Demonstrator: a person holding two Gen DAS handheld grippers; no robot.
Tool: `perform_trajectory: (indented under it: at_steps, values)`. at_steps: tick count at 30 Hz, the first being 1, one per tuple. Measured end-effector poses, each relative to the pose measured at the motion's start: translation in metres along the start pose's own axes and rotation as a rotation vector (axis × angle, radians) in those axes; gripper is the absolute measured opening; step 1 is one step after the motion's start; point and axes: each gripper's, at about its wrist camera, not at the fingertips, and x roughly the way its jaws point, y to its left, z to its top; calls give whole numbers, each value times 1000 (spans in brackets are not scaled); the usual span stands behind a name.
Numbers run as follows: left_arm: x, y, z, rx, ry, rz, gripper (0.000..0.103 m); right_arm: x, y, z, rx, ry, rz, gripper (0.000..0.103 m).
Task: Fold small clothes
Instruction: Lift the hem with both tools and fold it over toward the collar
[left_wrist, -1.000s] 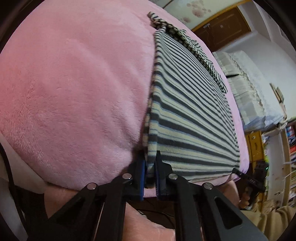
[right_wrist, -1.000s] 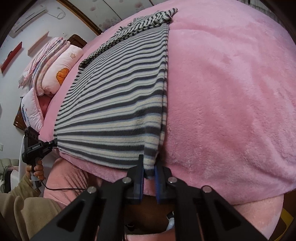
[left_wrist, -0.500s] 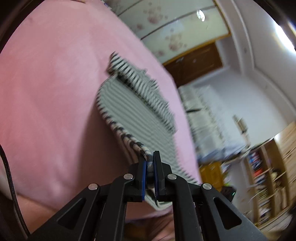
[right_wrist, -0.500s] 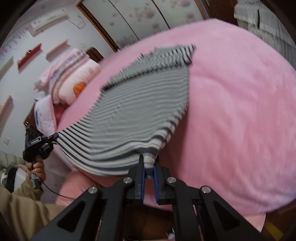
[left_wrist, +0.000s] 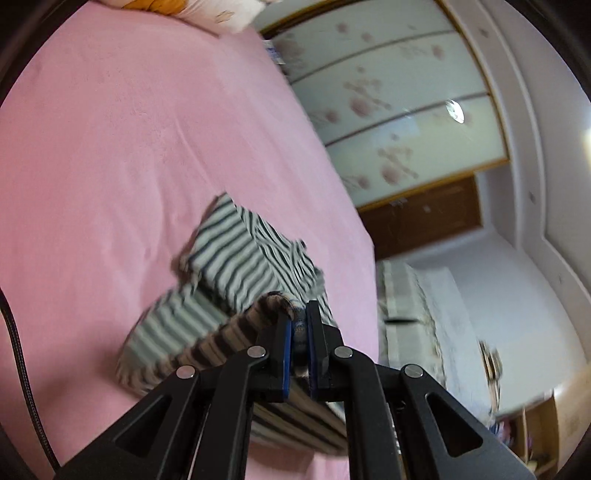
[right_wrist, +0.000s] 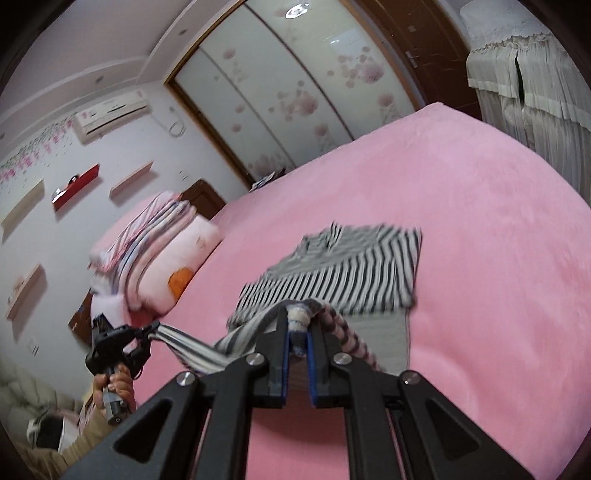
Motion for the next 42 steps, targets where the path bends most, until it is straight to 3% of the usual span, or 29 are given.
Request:
perform_trajectory:
  at_steps: [8, 15, 21, 27, 30, 33, 35, 42]
  values:
    - [108, -6, 68, -20, -26, 111, 5, 119, -44, 59, 75, 40, -52, 7]
    - [189, -13, 101, -15, -32, 161, 5, 193, -87, 78, 163, 54, -86, 7]
    - [248, -3, 108, -25, -12, 205, 5, 234, -128, 88, 278, 55, -124, 7]
    - [299, 24, 108, -93, 5, 299, 5, 275, -149, 89, 322, 121, -210, 11]
    - [310, 30, 109, -112, 5, 321, 13, 289, -157, 92, 352, 140, -220, 12]
    - [305, 27, 113, -119, -64, 303, 26, 291, -161, 96, 383, 119, -202, 22]
    - [299, 23, 119, -107, -119, 296, 43, 290, -162, 99, 391, 102, -196, 23]
    - [277, 3, 139, 9, -164, 365, 44, 288, -164, 105, 417, 94, -172, 23]
